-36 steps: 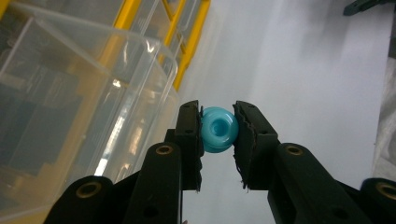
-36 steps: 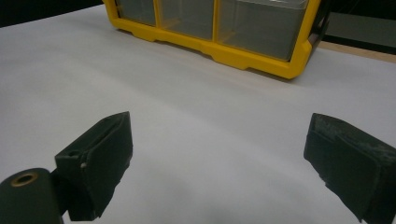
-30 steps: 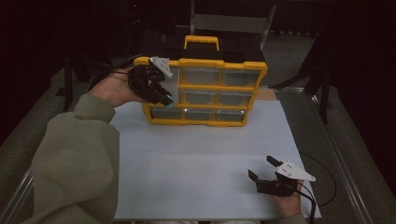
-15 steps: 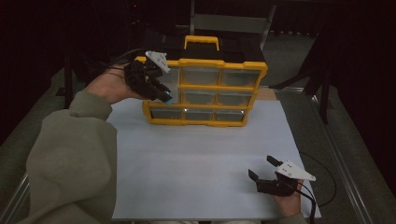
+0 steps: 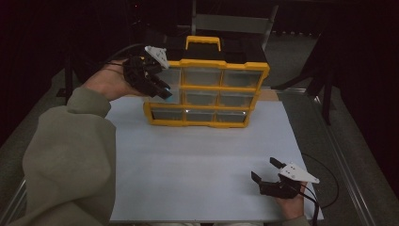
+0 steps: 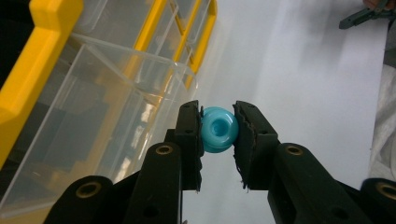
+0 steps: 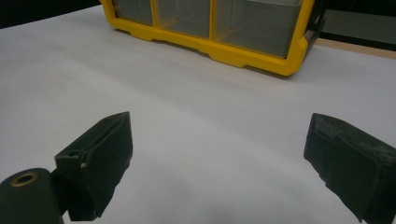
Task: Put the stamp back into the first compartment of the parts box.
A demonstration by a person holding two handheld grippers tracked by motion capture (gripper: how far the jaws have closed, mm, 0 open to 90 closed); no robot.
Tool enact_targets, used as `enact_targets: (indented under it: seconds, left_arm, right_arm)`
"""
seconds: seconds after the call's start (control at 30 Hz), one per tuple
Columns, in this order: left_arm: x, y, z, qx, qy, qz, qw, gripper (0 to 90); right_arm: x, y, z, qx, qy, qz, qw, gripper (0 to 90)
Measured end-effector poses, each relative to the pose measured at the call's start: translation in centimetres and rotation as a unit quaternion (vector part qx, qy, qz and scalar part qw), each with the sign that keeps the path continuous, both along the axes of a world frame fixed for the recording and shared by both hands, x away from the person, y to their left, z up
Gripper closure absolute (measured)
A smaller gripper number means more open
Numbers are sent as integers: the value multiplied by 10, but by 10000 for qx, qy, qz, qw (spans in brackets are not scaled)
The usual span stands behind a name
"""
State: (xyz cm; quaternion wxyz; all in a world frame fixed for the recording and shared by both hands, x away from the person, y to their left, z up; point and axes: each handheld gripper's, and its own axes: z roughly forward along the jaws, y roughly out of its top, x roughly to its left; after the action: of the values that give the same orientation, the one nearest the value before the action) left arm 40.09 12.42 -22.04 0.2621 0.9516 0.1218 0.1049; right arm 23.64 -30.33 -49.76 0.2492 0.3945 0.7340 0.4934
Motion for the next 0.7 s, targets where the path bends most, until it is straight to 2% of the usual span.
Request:
enact_targets:
  seconds: [0.37, 0.7]
  left_arm:
    - [3, 5, 4, -29, 26, 88, 10000, 732]
    - [-1, 9, 19, -153, -114, 123, 9997, 732]
  right_arm:
    - [0, 0, 0, 14, 18, -15, 10000, 79]
    - [-1, -1, 0, 29, 17, -20, 10000, 79]
